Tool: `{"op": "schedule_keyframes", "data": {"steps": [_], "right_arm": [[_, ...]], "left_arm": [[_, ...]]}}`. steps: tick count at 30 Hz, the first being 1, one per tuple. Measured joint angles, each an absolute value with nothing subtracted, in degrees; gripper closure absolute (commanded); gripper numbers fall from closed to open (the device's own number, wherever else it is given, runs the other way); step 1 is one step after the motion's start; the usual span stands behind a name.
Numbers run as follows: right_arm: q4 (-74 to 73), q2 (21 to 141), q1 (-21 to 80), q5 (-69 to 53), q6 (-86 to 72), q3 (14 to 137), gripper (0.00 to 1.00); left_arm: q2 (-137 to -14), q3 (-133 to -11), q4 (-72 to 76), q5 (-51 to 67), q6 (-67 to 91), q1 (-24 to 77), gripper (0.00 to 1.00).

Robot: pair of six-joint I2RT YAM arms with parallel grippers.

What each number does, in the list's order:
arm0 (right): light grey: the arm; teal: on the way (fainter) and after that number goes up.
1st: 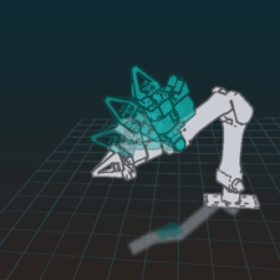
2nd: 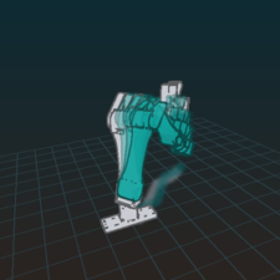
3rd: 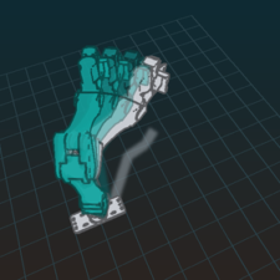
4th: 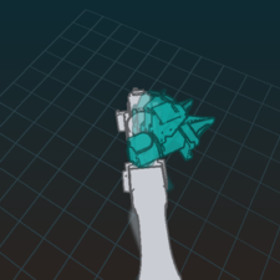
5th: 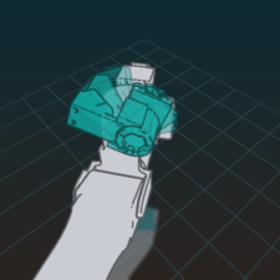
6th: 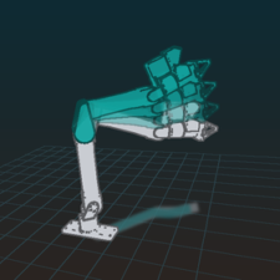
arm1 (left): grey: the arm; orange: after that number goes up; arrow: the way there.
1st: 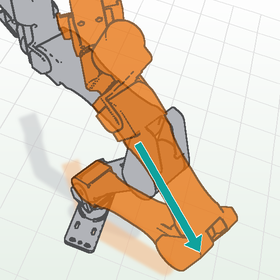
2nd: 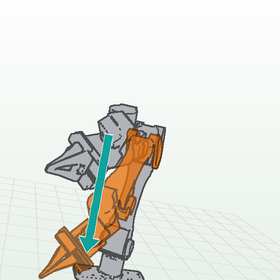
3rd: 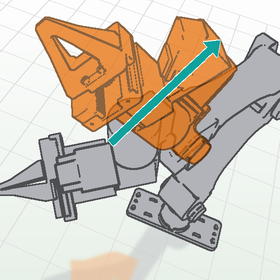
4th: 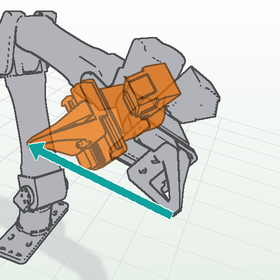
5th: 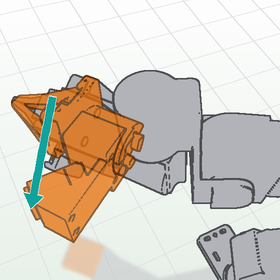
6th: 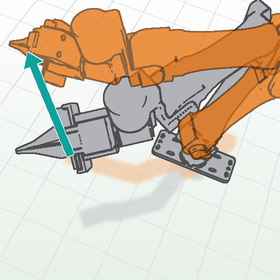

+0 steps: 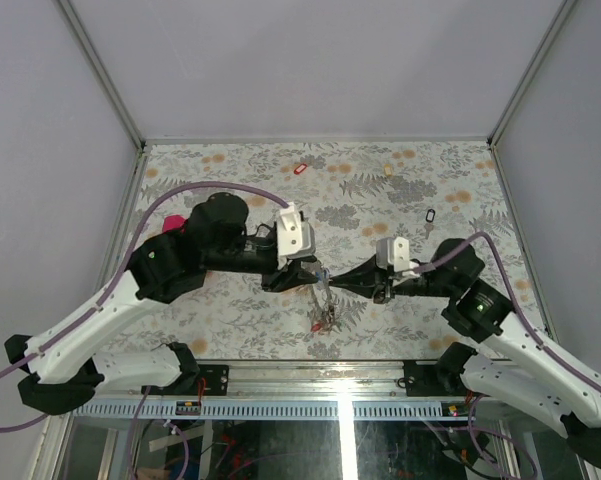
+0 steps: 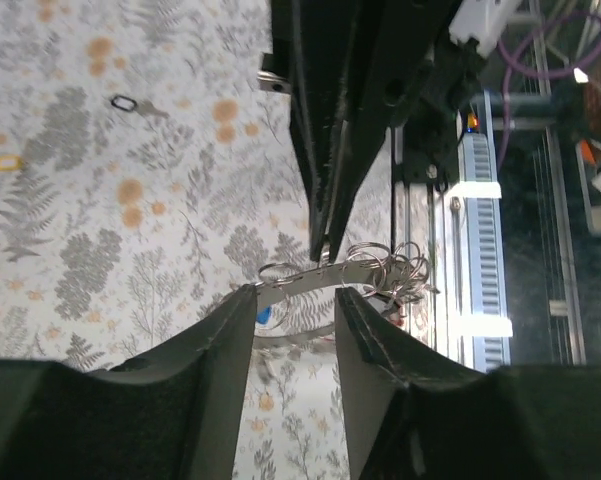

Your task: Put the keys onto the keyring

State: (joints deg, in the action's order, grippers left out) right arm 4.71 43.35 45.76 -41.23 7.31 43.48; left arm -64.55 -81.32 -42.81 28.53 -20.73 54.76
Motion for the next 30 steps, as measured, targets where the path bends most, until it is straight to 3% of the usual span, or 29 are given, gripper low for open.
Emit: {"op": "schedule_keyframes", "data": {"steps": [8,30], "right_arm": [[11.3,37.5,45.8,-41.1,9.1,40.6,1.0],[19.7,33.5,45.8,-44.6,13.3,39.7,1.0]], "left_arm": [[-58.8,-74.5,-31.4,22.8,-12.7,54.8,0.59],[-51.1,-65.1,-18.7,12.6,-3.6,54.6,0.57]]}}
